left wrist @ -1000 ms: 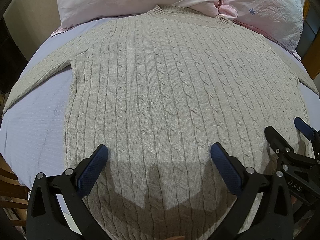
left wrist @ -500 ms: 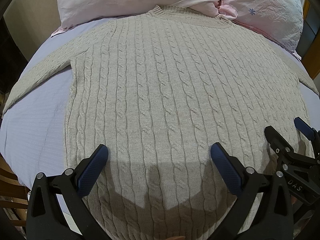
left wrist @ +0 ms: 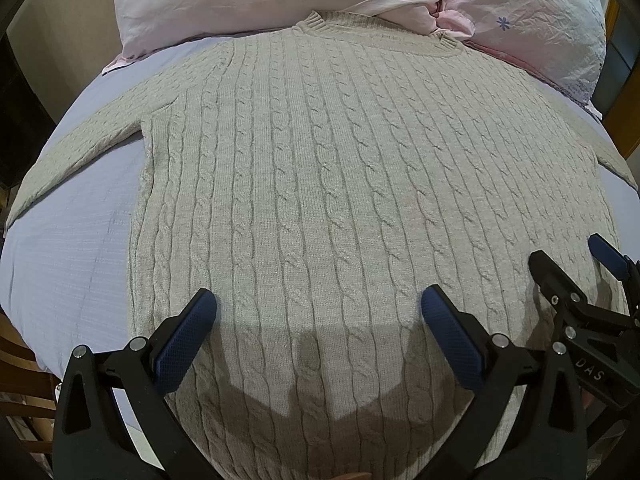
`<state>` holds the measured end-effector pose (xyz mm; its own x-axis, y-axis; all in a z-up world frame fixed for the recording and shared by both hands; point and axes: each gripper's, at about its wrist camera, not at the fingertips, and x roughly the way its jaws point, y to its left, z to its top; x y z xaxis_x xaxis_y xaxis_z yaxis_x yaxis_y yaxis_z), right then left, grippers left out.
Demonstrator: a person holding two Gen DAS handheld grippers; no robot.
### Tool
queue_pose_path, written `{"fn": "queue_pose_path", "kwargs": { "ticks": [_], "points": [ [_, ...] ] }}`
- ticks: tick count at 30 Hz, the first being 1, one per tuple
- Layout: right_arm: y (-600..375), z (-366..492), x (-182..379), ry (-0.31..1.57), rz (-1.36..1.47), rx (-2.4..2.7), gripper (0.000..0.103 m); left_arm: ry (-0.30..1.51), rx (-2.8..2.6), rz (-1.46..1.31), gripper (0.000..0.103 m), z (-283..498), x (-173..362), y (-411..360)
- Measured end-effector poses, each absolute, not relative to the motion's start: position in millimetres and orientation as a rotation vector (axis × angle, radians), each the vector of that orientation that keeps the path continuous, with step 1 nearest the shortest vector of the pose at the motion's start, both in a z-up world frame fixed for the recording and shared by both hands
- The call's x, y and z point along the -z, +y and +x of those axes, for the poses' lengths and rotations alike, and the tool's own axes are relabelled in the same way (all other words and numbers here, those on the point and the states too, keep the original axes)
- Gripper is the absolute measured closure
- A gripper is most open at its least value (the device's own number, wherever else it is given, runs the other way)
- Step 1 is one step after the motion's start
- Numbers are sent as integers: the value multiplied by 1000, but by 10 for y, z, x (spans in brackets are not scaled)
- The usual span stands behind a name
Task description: Fold small clothes
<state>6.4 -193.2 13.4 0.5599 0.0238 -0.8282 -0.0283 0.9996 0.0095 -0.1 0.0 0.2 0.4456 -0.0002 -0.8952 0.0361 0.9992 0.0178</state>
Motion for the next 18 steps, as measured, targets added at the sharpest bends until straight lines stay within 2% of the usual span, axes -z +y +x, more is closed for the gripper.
{"fn": "queue_pose_path", "kwargs": {
  "ticks": [18],
  "points": [
    [-1894,35,-107,985,-7,-33,2,1108,23,37,1,-1,-3,0]
  ]
}}
